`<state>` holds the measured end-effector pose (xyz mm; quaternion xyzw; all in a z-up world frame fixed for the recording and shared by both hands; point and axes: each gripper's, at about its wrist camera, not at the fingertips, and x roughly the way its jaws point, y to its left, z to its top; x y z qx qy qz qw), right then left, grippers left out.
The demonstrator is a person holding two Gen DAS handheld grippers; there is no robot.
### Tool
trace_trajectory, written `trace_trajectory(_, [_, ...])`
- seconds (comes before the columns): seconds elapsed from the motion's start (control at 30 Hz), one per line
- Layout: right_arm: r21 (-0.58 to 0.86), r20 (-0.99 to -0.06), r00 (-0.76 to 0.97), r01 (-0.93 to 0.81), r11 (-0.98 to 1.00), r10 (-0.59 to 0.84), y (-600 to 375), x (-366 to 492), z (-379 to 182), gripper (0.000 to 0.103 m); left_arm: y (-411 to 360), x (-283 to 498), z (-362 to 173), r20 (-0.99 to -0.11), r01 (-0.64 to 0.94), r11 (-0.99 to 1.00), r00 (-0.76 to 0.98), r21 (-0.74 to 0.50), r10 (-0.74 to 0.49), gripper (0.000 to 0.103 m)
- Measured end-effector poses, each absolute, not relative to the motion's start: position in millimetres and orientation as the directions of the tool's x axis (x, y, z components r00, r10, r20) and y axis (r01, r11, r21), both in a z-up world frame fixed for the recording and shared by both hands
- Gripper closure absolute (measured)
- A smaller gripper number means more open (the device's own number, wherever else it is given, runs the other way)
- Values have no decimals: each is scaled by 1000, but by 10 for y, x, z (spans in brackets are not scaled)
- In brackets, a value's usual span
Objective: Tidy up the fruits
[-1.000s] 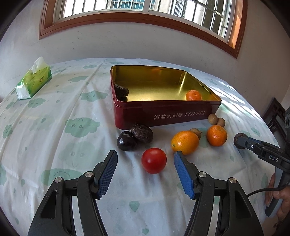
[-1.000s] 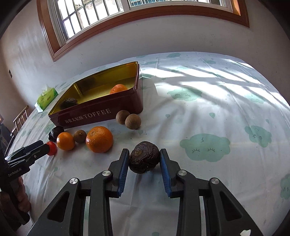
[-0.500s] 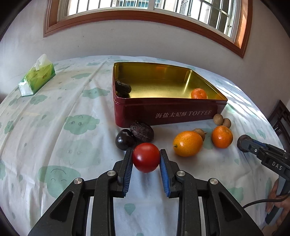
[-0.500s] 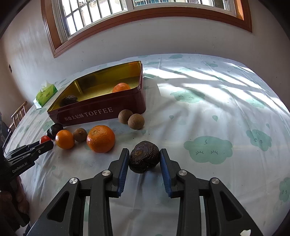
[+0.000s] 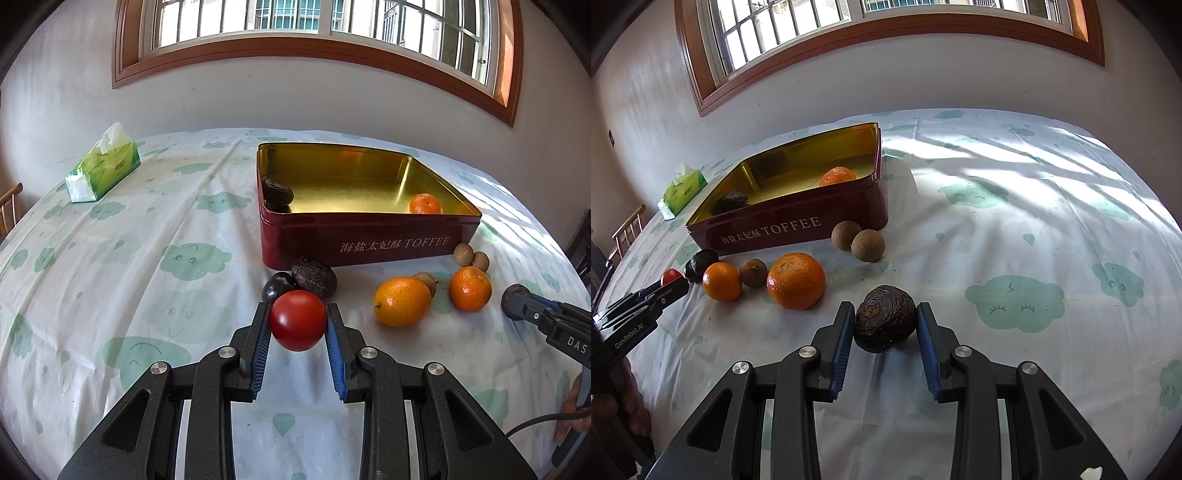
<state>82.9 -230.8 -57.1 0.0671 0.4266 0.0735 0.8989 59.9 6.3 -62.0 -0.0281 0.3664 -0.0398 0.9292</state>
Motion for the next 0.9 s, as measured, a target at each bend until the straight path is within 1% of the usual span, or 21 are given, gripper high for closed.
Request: trace_trajectory(0.9, [182, -756, 627, -74, 981, 187, -2321, 828, -571, 72, 76, 578, -600, -667, 49, 996, 740, -78, -89, 73])
